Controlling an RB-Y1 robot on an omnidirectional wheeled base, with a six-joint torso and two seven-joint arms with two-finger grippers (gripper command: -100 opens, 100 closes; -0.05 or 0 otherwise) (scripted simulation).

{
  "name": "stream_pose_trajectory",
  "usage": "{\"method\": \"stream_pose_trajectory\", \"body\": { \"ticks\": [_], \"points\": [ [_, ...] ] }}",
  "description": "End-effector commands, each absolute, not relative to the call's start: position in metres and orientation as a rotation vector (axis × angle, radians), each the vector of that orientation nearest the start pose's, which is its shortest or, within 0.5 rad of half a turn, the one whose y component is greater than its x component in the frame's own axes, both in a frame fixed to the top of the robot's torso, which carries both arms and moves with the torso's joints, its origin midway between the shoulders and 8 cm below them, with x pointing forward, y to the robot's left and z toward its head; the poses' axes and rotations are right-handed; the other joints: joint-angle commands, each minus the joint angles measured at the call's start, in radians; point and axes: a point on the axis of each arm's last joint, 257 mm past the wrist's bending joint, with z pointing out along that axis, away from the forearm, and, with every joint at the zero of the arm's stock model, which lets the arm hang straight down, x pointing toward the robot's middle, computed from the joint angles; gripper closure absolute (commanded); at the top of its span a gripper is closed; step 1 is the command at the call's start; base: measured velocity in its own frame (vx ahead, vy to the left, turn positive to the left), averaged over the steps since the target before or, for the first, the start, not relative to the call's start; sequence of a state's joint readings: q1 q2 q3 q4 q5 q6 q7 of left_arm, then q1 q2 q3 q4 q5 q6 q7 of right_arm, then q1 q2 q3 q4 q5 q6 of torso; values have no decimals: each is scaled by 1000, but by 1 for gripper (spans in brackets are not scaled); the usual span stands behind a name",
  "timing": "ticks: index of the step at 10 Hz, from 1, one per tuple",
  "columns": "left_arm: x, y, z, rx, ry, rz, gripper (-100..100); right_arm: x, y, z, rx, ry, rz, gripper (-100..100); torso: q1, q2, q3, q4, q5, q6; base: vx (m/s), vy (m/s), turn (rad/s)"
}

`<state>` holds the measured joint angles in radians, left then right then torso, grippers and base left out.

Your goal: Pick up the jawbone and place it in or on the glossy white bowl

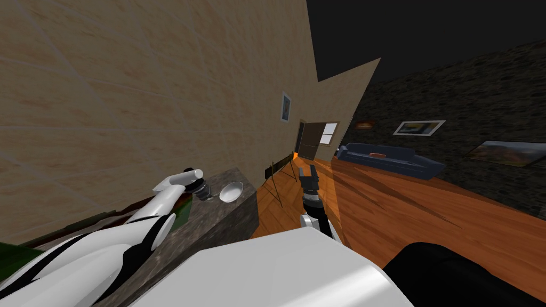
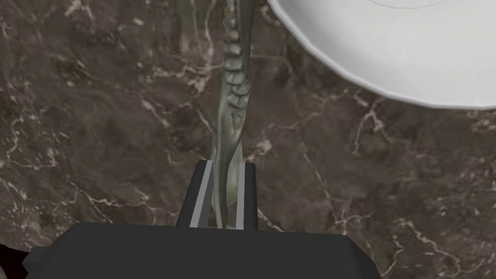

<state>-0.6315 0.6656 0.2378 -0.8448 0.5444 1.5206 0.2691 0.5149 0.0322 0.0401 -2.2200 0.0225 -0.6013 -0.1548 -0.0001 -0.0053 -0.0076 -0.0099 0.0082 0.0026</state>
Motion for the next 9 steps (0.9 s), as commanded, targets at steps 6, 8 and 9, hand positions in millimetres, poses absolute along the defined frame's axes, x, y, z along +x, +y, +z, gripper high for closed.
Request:
{"method": "stream_pose_trajectory", "body": {
  "ticks": [6,8,9],
  "points": [
    [449,516,-281,-2794,1221,-251,100,339,-267,12,704,537,1474,0,-9,3,2,2,-4,1,7,-62,-28],
    [446,530,-266,-2799,1170,-244,100,339,-267,12,704,537,1474,0,-10,3,3,2,-4,1,16,-74,-24],
    [444,536,-258,-2801,1146,-242,100,339,-267,12,704,537,1474,0,-11,4,3,2,-4,1,16,-72,-31]
  ]
}}
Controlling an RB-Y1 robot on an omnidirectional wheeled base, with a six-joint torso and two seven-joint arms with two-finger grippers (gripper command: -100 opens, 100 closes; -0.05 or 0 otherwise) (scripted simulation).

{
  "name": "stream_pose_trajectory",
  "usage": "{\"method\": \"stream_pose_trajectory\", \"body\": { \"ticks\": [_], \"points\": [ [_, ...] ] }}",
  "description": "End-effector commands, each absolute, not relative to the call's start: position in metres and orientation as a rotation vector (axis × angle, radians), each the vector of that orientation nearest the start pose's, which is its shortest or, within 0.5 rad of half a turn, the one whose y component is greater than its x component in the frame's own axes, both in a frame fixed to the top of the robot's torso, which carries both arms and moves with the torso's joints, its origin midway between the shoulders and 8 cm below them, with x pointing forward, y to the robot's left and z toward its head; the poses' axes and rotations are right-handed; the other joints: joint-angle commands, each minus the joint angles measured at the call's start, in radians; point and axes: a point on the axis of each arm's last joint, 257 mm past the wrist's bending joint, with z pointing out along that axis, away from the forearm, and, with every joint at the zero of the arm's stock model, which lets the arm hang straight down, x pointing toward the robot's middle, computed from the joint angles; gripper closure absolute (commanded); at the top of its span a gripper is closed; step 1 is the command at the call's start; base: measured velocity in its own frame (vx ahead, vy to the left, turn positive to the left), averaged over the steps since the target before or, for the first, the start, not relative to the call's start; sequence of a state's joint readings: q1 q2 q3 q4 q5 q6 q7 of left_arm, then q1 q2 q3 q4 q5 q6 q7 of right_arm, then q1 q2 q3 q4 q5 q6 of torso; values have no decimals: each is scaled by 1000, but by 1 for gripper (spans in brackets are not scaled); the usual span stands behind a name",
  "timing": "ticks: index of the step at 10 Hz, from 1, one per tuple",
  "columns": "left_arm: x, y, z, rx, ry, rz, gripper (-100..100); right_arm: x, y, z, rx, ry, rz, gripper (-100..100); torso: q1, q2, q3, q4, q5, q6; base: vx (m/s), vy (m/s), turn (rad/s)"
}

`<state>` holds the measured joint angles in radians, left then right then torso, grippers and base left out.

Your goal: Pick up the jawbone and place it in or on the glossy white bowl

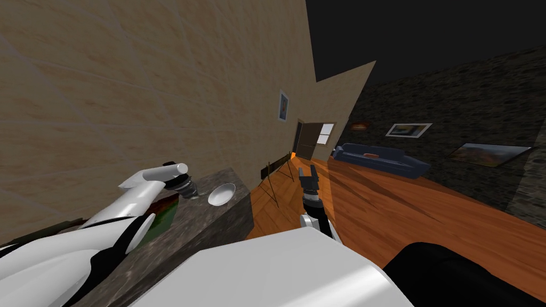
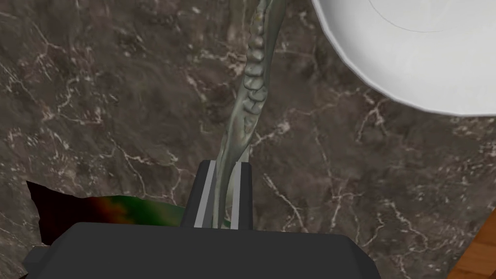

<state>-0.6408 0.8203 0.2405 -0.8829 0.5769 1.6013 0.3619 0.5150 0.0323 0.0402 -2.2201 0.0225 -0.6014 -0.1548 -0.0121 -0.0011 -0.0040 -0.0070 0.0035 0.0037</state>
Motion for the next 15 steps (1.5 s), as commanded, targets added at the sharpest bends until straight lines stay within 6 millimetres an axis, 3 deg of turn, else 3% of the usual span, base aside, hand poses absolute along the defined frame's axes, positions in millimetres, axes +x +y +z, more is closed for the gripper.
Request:
{"method": "stream_pose_trajectory", "body": {
  "ticks": [1,6,7,12,15],
  "points": [
    [443,542,-251,-2803,1124,-239,100,339,-267,12,704,537,1474,0,0,0,0,0,0,0,14,-70,-24],
    [437,563,-203,-2810,1034,-241,100,339,-267,12,704,537,1474,0,-4,5,4,3,-1,0,5,-78,-29],
    [440,558,-199,-2805,1053,-250,100,339,-267,12,704,537,1474,0,-5,5,4,3,-2,0,-2,-83,-20],
    [457,496,-223,-2801,1268,-264,100,339,-267,12,704,537,1474,0,-4,7,5,4,0,1,-14,-54,35],
    [462,469,-236,-2797,1359,-268,100,339,-267,12,704,537,1474,0,-3,8,3,-2,6,3,-15,-25,30]
  ]
}}
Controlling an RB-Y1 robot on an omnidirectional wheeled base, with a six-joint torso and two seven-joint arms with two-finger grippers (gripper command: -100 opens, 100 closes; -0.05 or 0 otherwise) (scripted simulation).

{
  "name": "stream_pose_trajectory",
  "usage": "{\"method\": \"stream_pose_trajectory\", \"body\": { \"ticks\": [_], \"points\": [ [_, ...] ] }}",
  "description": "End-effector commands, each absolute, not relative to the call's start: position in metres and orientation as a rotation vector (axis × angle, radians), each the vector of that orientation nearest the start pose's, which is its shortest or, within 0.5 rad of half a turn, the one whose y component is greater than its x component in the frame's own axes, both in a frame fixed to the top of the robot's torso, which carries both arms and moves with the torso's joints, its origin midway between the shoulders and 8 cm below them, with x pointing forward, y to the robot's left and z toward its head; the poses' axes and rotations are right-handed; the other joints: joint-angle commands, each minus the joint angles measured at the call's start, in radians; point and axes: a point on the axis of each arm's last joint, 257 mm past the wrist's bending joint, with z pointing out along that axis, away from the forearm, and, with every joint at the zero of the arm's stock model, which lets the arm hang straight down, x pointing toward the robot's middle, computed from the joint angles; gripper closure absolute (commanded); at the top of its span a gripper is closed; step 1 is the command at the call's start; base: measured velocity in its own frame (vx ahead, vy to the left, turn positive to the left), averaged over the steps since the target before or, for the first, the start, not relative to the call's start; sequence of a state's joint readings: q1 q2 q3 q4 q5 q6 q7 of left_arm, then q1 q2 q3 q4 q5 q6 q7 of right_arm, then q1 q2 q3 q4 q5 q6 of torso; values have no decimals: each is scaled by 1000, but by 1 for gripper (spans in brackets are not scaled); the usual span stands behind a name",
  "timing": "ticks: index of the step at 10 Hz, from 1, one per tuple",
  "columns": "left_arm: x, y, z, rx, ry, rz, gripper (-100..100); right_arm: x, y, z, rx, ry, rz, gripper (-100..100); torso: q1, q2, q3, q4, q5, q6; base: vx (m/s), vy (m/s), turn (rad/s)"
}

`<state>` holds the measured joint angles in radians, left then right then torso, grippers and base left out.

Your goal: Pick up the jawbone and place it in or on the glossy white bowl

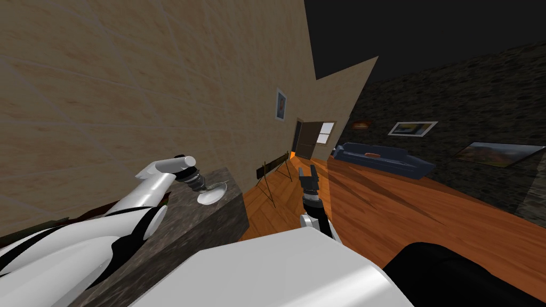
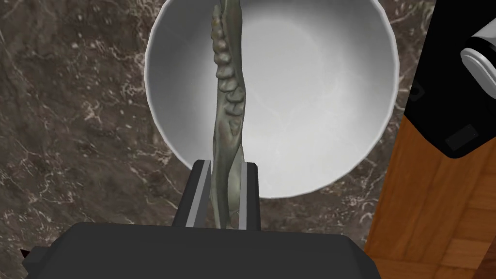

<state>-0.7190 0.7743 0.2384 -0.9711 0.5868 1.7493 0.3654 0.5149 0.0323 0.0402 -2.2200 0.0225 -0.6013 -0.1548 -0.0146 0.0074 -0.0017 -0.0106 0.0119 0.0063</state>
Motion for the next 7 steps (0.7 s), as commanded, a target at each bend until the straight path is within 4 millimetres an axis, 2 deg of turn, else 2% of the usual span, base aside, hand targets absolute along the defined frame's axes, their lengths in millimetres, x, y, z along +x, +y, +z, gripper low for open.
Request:
{"method": "stream_pose_trajectory", "body": {
  "ticks": [1,2,6,7],
  "points": [
    [464,477,-230,-2789,1329,-282,100,339,-267,12,704,537,1474,0,0,0,0,0,0,0,-10,-16,1],
    [464,476,-231,-2790,1335,-280,-100,339,-267,12,704,537,1474,0,2,-1,0,0,0,0,0,0,0],
    [464,476,-231,-2790,1334,-280,-100,339,-267,12,704,537,1474,0,4,-2,-1,0,0,0,0,0,0],
    [464,476,-231,-2790,1334,-280,0,339,-267,12,704,537,1474,0,4,-2,-1,0,0,0,0,0,0]
  ]
}}
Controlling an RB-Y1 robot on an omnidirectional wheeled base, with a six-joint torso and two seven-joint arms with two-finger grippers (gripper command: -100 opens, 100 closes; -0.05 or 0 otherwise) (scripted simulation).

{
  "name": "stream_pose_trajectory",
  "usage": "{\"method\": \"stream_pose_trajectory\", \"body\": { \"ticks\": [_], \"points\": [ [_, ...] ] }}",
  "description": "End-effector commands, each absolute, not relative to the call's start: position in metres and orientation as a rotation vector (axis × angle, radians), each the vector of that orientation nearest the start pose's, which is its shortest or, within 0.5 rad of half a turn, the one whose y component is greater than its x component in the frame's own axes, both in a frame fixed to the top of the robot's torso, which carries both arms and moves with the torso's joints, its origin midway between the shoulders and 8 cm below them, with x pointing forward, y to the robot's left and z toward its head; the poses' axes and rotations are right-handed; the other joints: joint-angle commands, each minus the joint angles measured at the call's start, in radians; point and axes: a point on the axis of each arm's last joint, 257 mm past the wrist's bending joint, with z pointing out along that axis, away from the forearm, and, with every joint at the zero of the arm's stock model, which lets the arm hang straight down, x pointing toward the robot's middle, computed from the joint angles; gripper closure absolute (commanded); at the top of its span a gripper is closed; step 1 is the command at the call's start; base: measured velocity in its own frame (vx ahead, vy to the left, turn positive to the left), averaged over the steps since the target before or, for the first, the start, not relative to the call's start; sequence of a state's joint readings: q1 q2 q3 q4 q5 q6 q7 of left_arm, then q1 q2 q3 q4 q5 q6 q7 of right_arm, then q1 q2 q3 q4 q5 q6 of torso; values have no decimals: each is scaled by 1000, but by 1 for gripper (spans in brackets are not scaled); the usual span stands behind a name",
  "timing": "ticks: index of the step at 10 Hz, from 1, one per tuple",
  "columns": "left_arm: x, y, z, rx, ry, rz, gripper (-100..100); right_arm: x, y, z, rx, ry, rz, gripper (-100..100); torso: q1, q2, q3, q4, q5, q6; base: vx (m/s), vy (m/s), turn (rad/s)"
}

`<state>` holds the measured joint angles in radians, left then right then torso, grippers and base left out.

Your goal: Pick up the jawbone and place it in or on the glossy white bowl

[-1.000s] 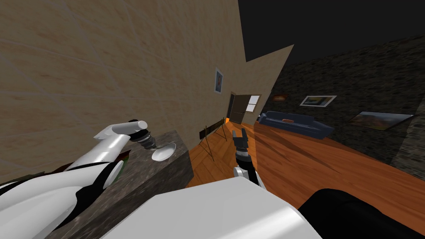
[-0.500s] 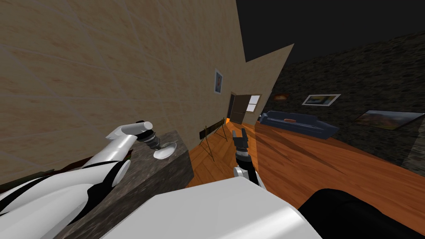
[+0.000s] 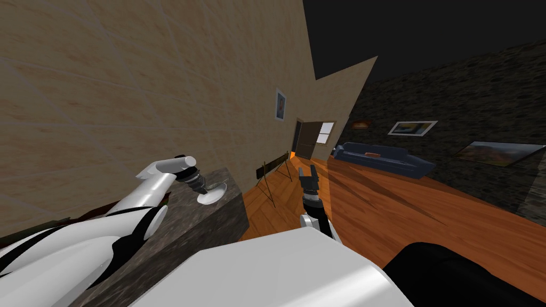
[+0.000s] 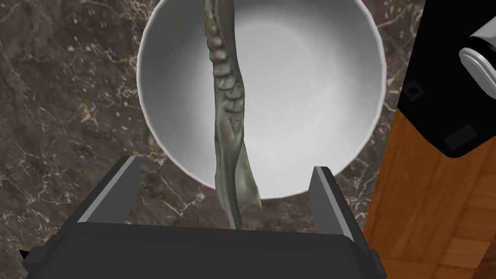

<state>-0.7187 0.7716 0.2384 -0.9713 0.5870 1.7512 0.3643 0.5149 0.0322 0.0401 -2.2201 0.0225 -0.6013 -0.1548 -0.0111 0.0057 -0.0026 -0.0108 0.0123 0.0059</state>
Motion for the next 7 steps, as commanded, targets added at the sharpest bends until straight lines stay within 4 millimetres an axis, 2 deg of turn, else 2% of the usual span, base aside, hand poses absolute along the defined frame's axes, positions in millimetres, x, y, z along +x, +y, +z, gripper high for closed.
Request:
{"method": "stream_pose_trajectory", "body": {
  "ticks": [1,7],
  "points": [
    [463,477,-219,-2790,1332,-283,-100,339,-267,12,704,537,1474,0,0,0,0,0,0,0,0,0,0],
    [458,482,-178,-2789,1326,-289,-100,339,-267,12,704,537,1474,0,0,0,0,0,0,0,8,5,1]
  ]
}}
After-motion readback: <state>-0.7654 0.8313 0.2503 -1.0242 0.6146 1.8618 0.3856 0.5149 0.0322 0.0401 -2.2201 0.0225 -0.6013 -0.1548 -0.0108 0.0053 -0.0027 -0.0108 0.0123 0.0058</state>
